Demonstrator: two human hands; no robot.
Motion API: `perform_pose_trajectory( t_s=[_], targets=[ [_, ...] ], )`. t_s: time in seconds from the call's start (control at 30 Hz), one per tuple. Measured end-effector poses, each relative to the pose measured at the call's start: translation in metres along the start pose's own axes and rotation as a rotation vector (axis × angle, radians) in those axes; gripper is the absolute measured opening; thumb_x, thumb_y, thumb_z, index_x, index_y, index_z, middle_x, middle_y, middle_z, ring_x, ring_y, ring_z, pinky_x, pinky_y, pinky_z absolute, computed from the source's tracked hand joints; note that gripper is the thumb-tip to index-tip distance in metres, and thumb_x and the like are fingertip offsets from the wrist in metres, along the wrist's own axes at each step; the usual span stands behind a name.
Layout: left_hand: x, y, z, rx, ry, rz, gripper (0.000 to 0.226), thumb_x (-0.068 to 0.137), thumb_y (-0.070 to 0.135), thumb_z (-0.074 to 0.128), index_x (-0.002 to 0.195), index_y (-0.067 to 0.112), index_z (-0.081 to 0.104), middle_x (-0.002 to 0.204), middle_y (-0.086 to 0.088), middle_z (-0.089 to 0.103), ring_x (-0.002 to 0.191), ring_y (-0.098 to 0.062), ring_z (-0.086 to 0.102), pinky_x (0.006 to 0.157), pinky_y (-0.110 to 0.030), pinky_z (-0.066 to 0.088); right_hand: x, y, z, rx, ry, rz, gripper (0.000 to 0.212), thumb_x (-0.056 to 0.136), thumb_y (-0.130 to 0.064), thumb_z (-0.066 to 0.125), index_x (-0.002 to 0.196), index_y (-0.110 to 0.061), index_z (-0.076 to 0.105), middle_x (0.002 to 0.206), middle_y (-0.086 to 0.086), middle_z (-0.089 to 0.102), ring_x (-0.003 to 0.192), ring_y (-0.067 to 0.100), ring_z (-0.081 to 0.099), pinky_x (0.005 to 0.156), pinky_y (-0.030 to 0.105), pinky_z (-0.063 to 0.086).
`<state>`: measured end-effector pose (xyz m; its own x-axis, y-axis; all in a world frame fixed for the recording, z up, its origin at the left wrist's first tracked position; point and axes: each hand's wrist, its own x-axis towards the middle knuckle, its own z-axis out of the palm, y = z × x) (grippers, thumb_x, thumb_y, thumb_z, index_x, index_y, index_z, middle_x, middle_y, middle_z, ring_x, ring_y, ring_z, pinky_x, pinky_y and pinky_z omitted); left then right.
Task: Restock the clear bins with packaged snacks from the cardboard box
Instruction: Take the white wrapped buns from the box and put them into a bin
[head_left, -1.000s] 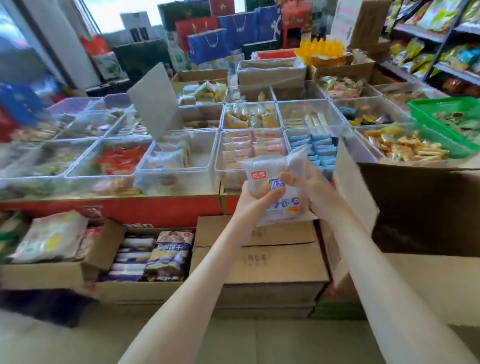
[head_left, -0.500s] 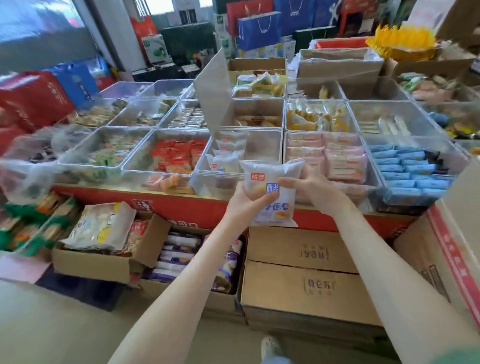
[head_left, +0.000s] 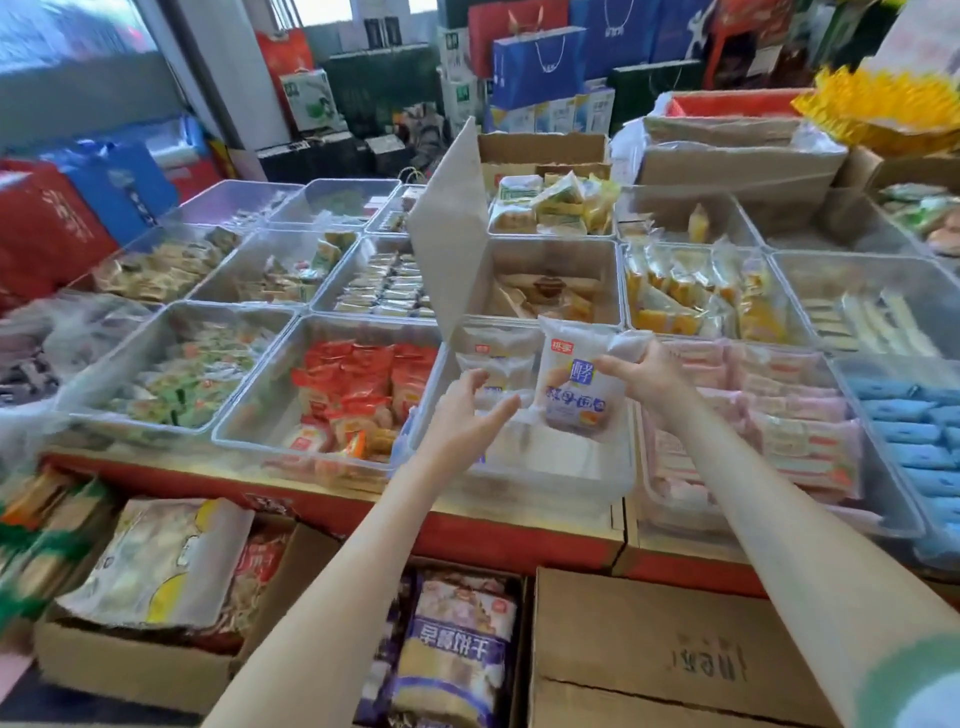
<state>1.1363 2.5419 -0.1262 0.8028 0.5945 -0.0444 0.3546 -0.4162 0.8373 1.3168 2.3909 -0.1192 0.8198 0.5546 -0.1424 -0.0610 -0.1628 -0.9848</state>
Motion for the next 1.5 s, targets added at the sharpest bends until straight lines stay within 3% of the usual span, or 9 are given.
perform_pose_trajectory(
  t_s=[0.1,0.3,0.4,0.6,0.87,1.17,1.3,1.4,1.5],
  targets=[
    [0.054,-0.021,0.004,0.118,-0.002,0.075,0.057,0.089,0.033,0.062,0.139,0.013,0.043,0.14,-0.003,0.047,0.131,-0.016,0.041,0.106,-0.025,0.03,0.046,0.01,0.014,0.04,0.047,0.016,0.023,0.085,-0.015,0.07,0.101,-0.012,0.054,0.094,0.008,0.061,0.066,0.007,0.06,0.045,0.013,0.043],
    [0.133,-0.053,0.028,0.314,-0.114,0.24,0.057,0.089,0.029,0.061,0.139,0.009,0.043,0.14,-0.009,0.046,0.133,-0.023,0.038,0.108,-0.03,0.028,0.106,0.022,0.006,0.227,0.028,0.047,0.029,0.083,-0.01,0.068,0.109,-0.01,0.055,0.095,0.009,0.067,0.081,0.025,0.068,0.067,0.04,0.056],
    [0.162,-0.06,0.04,0.417,-0.124,0.282,0.059,0.09,0.032,0.059,0.141,0.009,0.04,0.142,-0.01,0.044,0.132,-0.025,0.038,0.107,-0.033,0.028,0.126,0.032,0.009,0.033,0.127,0.054,0.04,0.081,-0.007,0.072,0.114,-0.012,0.051,0.098,0.006,0.064,0.085,0.021,0.064,0.066,0.031,0.056],
    [0.199,-0.067,0.06,0.571,-0.268,0.225,0.064,0.089,0.048,0.051,0.142,0.018,0.033,0.147,-0.003,0.038,0.137,-0.021,0.031,0.113,-0.047,0.012,0.146,0.071,0.041,-0.63,0.246,0.104,0.056,0.08,-0.012,0.073,0.128,-0.011,0.043,0.123,0.003,0.044,0.111,0.017,0.043,0.073,0.016,0.029],
    [0.218,-0.059,0.09,0.734,-0.332,0.226,0.067,0.095,0.044,0.041,0.152,0.028,0.012,0.157,-0.004,0.014,0.145,-0.026,0.005,0.113,-0.061,-0.002,0.158,0.097,0.045,-0.593,0.329,0.356,0.079,0.093,-0.012,0.056,0.151,-0.009,0.002,0.146,0.016,0.04,0.128,0.03,0.045,0.093,0.03,0.039],
    [0.2,-0.039,0.105,0.846,-0.259,0.175,0.071,0.095,0.028,0.041,0.153,0.019,0.001,0.158,-0.014,-0.006,0.145,-0.032,-0.008,0.112,-0.061,-0.008,0.122,0.08,0.043,-0.655,0.342,0.181,0.079,0.092,-0.02,0.059,0.151,-0.014,0.007,0.154,0.007,0.027,0.137,0.024,0.032,0.098,0.027,0.031],
    [0.17,-0.008,0.11,0.752,-0.227,0.174,0.075,0.092,0.032,0.046,0.153,0.016,0.005,0.159,-0.015,-0.003,0.147,-0.03,-0.005,0.113,-0.059,-0.005,0.093,0.063,0.027,-0.758,0.293,-0.002,0.071,0.088,-0.018,0.06,0.148,-0.021,0.022,0.153,0.007,0.026,0.138,0.03,0.029,0.11,0.045,0.032],
    [0.133,0.027,0.124,0.674,-0.183,0.235,0.066,0.094,0.028,0.043,0.151,0.015,0.013,0.158,-0.015,0.005,0.146,-0.029,0.001,0.113,-0.059,0.0,0.057,0.044,-0.004,-0.773,0.274,-0.09,0.055,0.087,-0.005,0.058,0.139,-0.01,0.04,0.141,0.009,0.042,0.133,0.024,0.038,0.103,0.018,0.024],
    [0.081,0.07,0.147,0.599,-0.188,0.302,0.062,0.095,0.027,0.04,0.151,0.014,0.014,0.158,-0.015,0.01,0.145,-0.029,0.006,0.114,-0.056,0.003,0.003,0.026,-0.05,-0.798,0.306,-0.095,0.046,0.09,-0.008,0.054,0.135,-0.012,0.045,0.139,0.005,0.044,0.129,0.02,0.041,0.095,0.016,0.029]
  ],
)
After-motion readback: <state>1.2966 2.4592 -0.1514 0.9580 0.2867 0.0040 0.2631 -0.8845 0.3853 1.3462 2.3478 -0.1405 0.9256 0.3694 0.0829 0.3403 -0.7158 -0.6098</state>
